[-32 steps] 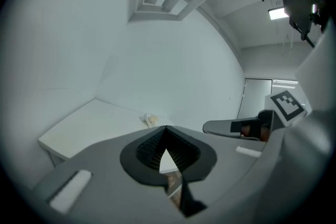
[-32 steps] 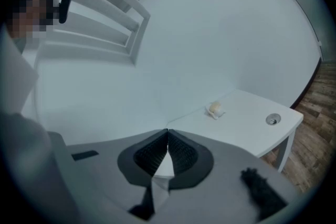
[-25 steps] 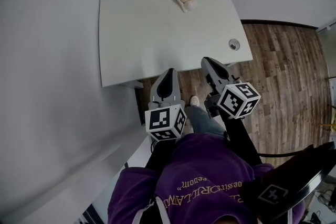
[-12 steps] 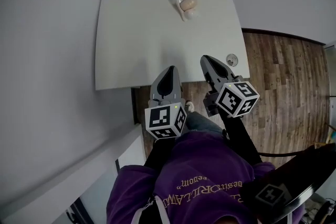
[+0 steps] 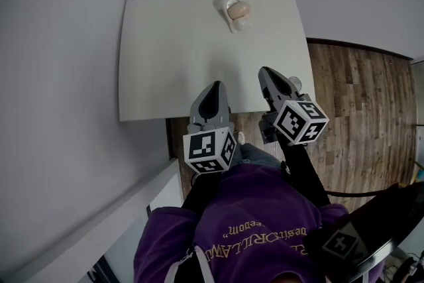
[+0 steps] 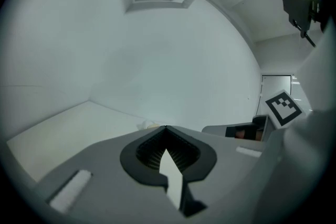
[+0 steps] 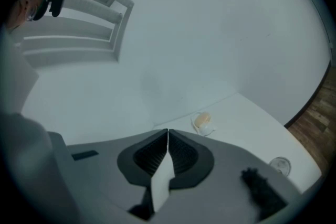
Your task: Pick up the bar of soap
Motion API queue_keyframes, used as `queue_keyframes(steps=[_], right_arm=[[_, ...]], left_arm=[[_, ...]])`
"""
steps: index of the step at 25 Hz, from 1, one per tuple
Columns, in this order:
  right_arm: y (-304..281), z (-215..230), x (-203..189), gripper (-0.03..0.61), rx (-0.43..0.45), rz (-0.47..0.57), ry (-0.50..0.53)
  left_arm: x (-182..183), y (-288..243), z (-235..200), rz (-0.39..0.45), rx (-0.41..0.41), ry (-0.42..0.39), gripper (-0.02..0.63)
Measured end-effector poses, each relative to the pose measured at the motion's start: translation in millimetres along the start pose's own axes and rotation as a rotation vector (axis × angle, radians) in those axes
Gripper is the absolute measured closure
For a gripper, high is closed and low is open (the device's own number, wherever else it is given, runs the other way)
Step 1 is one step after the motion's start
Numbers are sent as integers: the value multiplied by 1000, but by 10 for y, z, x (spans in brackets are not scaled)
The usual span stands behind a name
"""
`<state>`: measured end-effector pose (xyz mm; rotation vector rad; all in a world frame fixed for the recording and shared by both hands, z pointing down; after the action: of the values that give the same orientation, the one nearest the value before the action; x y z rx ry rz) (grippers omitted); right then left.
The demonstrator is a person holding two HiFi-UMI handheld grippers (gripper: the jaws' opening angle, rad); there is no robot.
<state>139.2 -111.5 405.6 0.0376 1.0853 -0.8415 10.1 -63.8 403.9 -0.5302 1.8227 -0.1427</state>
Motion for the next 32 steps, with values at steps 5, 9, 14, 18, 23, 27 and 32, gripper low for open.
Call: queue_keyframes(steps=[5, 9, 14, 18, 23, 27, 32], right_arm=[[-275, 129, 182, 568, -17, 1, -16], [-588, 205, 374, 568, -27, -6, -5], [-965, 376, 591, 568, -63, -30, 18], [-1280, 554, 731, 568, -99, -52, 44], [-1641, 844, 849, 566, -135, -98, 101], [-1906, 1084, 909, 484, -86, -223, 174], [-2201, 1338, 869, 445, -17, -398, 276]], left_arm=[[177, -323, -115, -5, -25, 0, 609], [394, -628, -247, 2, -46, -4, 609], [576, -996, -441, -8, -54, 8, 609], [665, -1216, -627, -15, -56, 21, 609], [650, -1339, -910, -33, -41, 37, 609], [604, -1419, -949, -51, -13, 66, 609], [588, -1471, -909, -67, 21, 70, 609]])
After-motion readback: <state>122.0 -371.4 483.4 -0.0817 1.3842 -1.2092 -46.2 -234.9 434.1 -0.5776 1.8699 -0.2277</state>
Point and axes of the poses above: the fingertips, and each gripper's own axes: y backward along the fingers, z to its right, x out of its top, the point moved 2 cm from there along y, backward along the fingers, and after that the axes turned 8 degrees about -z, right-handed, at the moved point
